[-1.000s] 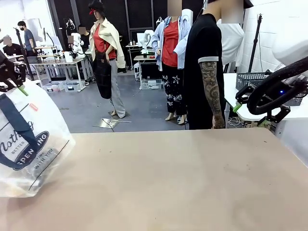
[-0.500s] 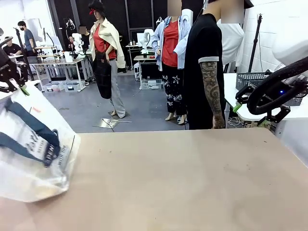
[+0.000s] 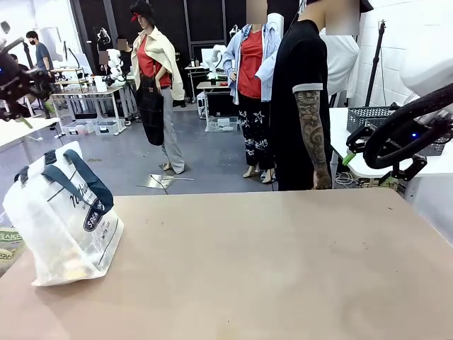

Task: Transfer purchased items from the store into the shopping bag.
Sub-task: Move the Reusable shopping bag to the right side of the table.

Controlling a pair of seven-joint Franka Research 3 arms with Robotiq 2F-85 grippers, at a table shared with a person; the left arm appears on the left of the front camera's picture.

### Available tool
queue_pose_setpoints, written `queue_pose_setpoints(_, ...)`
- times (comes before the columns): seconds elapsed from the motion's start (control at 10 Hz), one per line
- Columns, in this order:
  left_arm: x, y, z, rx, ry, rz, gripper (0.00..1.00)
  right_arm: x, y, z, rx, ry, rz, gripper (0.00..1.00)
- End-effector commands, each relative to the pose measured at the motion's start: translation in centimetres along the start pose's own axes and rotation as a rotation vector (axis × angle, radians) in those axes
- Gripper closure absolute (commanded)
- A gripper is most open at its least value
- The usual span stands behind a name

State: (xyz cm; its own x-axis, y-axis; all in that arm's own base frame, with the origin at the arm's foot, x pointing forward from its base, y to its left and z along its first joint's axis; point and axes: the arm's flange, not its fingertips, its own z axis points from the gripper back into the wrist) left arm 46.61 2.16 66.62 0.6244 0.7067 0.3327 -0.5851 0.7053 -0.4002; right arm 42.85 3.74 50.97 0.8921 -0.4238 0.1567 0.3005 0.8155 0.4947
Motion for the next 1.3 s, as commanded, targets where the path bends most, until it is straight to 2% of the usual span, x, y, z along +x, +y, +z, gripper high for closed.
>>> queue_pose_setpoints(0.0, -5.0, -3.5, 0.1, -0.046, -0.092, -0.15, 0.0, -0.3, -0.1, 0.0, -0.019, 0.0, -0.012, 0.0)
queue_pose_setpoints(0.2, -10.1, -8.7, -2.4, -0.024, -0.091, -0.339, 0.0, -0.3, -0.1, 0.0, -0.019, 0.0, -0.012, 0.0)
queue_pose_setpoints(0.4, -13.4, -12.7, -6.7, 0.084, -0.065, -0.514, 0.0, -0.3, -0.1, 0.0, -0.019, 0.0, -0.012, 0.0)
queue_pose_setpoints(0.7, -17.1, -15.1, -13.0, 0.093, 0.0, -0.759, 0.0, -0.3, -0.1, 0.0, -0.019, 0.0, -0.012, 0.0)
queue_pose_setpoints(0.8, -17.9, -15.7, -15.0, 0.071, 0.073, -0.868, 0.0, -0.3, -0.1, 0.0, -0.019, 0.0, -0.012, 0.0)
queue_pose_setpoints(0.9, -18.6, -16.5, -18.6, 0.1, 0.271, -1.021, 0.0, -0.3, -0.1, 0.0, -0.019, 0.0, -0.012, 0.0)
queue_pose_setpoints(1.0, -18.9, -14.8, -14.7, 0.101, 0.046, -0.769, 0.0, -0.3, -0.1, 0.0, -0.019, 0.0, -0.012, 0.0)
queue_pose_setpoints(1.2, -18.9, -14.8, -14.7, 0.101, 0.046, -0.769, 0.0, -0.3, -0.1, 0.0, -0.019, 0.0, -0.012, 0.0)
